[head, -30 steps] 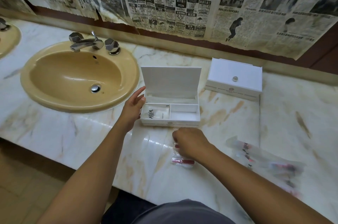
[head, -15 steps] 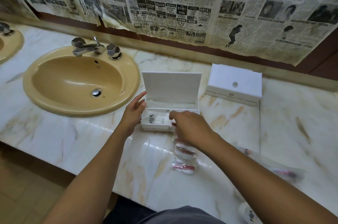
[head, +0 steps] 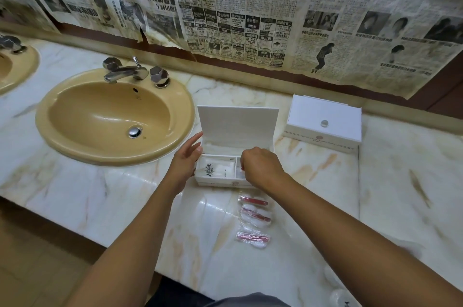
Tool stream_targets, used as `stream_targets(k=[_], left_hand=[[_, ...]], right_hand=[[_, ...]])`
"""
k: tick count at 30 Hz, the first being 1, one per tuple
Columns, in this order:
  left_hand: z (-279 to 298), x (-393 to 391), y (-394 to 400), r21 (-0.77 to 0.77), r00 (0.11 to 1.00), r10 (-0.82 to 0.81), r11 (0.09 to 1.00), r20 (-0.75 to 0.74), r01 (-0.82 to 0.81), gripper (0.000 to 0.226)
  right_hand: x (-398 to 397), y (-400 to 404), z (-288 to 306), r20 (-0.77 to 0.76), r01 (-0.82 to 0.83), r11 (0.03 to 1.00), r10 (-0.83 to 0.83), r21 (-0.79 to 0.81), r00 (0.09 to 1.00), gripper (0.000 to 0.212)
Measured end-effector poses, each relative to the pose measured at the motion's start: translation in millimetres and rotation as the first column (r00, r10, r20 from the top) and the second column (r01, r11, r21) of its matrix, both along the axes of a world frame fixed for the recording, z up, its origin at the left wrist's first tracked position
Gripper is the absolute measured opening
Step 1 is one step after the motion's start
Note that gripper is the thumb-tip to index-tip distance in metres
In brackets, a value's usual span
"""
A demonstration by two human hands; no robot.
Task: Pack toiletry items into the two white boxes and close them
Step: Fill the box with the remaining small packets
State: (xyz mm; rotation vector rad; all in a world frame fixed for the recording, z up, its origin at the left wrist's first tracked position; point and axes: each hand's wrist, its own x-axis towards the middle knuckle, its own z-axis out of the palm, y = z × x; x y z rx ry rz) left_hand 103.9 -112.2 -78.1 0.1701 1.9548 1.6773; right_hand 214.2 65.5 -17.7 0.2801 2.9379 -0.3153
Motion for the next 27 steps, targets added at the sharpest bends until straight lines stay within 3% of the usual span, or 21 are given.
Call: stream_targets(k=[2, 4, 7, 11, 17, 27], left_hand=[[-1.1, -0.5, 0.2, -0.001, 1.000, 0.000, 1.000, -0.003, 0.000, 0.035], [-1.3, -0.7, 0.3, -0.003, 1.000, -0.001, 1.000, -0.001, 0.001, 0.035], [2.1, 0.7, 1.6, -0.019, 1.000, 0.008, 1.000, 0.008, -0.008, 0.035], [3.9, 1.7, 2.3, -0.015, 1.000, 0.007, 1.000, 0.011, -0.007, 0.035], [10.0, 6.5, 4.2, -0.010, 1.000, 0.023, 1.000, 0.008, -0.023, 0.035], [7.2, 5.9, 3.4, -0.015, 1.000, 0.012, 1.000, -0.014, -0.013, 0.037]], right_hand=[[-0.5, -0.3, -3.9, 0.023, 0.009, 1.000, -0.009, 0.008, 1.000, 0.016], [0.3, -0.5, -5.7, 0.040, 0.036, 0.999, -0.035, -0.010, 0.999, 0.021], [1.4, 2.0, -7.5, 0.032, 0.091, 0.993, -0.089, -0.076, 0.996, 0.010], [3.1, 2.9, -13.5, 0.132, 0.182, 0.965, -0.159, -0.189, 0.978, 0.028], [2.0, 2.7, -19.4, 0.207, 0.204, 0.933, -0.145, -0.296, 0.967, 0.029], [41.0, -10.1, -5.0, -0.130, 0.106, 0.976, -0.132, -0.191, 0.983, 0.023]])
